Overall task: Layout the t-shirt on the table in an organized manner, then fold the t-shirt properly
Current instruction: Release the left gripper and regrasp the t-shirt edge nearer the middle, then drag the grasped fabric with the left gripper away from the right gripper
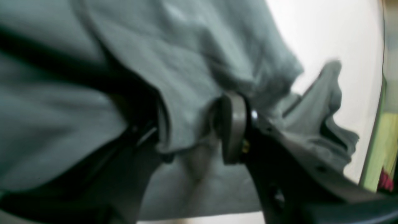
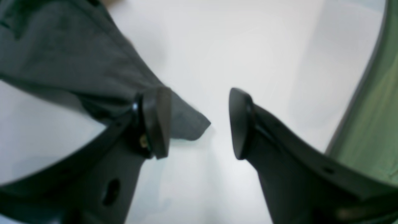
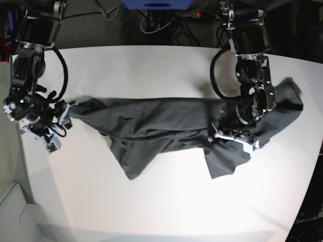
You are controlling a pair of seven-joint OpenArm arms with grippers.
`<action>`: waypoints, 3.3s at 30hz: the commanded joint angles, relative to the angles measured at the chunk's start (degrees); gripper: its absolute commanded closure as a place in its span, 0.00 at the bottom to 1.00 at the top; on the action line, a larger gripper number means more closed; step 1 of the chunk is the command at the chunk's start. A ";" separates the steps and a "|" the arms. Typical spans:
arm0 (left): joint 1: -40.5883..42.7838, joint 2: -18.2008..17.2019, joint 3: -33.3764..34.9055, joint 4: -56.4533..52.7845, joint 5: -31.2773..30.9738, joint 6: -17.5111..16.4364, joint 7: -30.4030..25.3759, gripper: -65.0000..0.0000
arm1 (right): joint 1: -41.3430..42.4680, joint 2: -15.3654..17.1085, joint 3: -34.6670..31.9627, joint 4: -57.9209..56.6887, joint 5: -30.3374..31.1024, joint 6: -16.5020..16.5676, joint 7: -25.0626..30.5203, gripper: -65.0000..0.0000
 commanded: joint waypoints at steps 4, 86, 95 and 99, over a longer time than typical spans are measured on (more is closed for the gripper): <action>-1.73 0.14 1.03 1.30 -0.78 -0.52 -0.73 0.75 | 1.14 0.86 0.29 0.90 0.39 -0.07 0.85 0.53; 0.82 -17.00 6.65 6.84 0.72 0.10 -19.54 0.49 | -2.02 -1.25 -2.26 1.34 0.74 -0.07 0.58 0.52; 8.99 -15.42 -1.17 16.16 0.72 -0.08 -11.63 0.49 | -2.11 -1.60 -4.46 1.08 0.74 -0.07 0.93 0.52; 9.78 -15.51 -1.87 14.22 0.72 -0.08 -11.72 0.49 | -2.02 -1.52 -4.46 0.90 0.74 -0.07 0.93 0.52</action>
